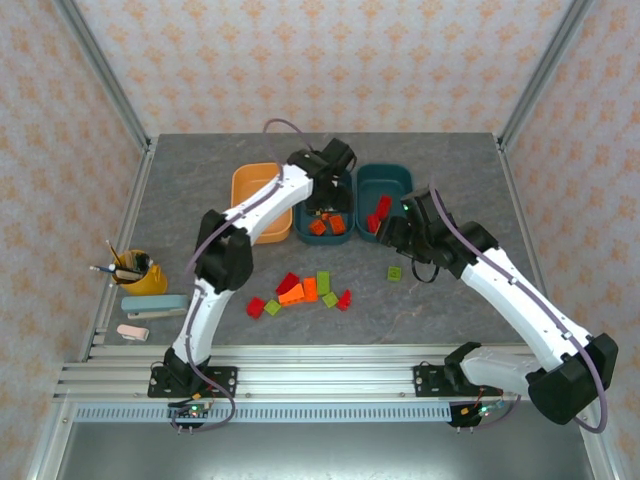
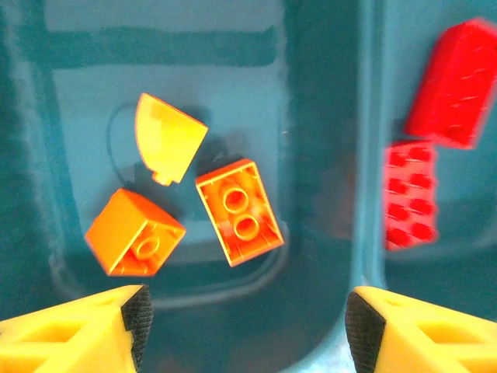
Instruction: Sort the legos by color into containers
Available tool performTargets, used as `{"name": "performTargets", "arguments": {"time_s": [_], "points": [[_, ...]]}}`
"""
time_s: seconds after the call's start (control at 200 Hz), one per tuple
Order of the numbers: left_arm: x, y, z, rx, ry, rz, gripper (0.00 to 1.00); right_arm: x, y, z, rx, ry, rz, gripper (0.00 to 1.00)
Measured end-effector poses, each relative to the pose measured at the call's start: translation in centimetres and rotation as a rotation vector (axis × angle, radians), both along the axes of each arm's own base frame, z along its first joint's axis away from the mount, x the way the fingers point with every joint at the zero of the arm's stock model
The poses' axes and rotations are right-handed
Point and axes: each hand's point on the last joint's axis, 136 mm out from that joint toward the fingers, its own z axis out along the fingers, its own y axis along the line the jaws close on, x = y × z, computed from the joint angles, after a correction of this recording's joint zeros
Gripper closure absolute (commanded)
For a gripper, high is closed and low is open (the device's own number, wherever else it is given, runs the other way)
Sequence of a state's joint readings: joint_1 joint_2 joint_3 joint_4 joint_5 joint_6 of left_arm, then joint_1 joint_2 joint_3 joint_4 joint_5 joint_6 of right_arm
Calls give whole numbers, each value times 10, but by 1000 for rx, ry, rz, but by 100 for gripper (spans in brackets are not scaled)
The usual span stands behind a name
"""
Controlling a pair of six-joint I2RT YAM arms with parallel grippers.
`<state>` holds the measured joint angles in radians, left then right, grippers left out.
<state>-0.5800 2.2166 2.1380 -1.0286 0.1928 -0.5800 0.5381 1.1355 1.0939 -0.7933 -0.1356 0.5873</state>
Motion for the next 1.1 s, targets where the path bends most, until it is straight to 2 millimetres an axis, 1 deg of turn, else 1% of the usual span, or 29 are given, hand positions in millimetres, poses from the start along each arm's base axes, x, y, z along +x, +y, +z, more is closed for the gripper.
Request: {"name": "performTargets", "arguments": {"time_s": [0.08,0.14,0.19,0.205,0.265,0.3,0.375,0.425,0.52,0.595,0.676,0.766,0.881,0.956,1.096], "points": [[-11,9,38,-37,-57,25,28,-6,4,-3,-23,10,50,38],[-24,20,64,-63,-98,44,28,-15,15,-10,-44,35,112,38],[-37,30,78,-78,-120,59,27,-24,27,-19,-70,71,170,37],[-43,35,82,-83,-128,67,27,-28,33,-25,-82,88,192,37],[-65,51,89,-87,-141,91,27,-39,51,-44,-116,149,249,39],[-77,61,90,-87,-142,101,27,-46,61,-56,-132,189,268,40],[-107,83,81,-78,-134,129,27,-56,76,-78,-146,268,266,41],[-126,97,70,-68,-123,142,27,-59,81,-89,-142,308,234,42],[-162,119,49,-60,-98,153,27,-59,86,-106,-104,378,110,44],[-186,130,40,-75,-96,149,26,-60,90,-119,-55,426,12,44],[-204,135,39,-110,-111,136,26,-61,94,-134,-12,474,-79,44],[-214,140,48,-146,-147,130,26,-63,95,-147,22,513,-164,44],[-219,143,59,-181,-185,128,26,-61,100,-154,62,538,-235,45],[-221,143,58,-190,-184,127,26,-61,102,-159,85,549,-267,47],[-225,144,50,-189,-163,135,26,-68,101,-176,102,592,-317,52]]}}
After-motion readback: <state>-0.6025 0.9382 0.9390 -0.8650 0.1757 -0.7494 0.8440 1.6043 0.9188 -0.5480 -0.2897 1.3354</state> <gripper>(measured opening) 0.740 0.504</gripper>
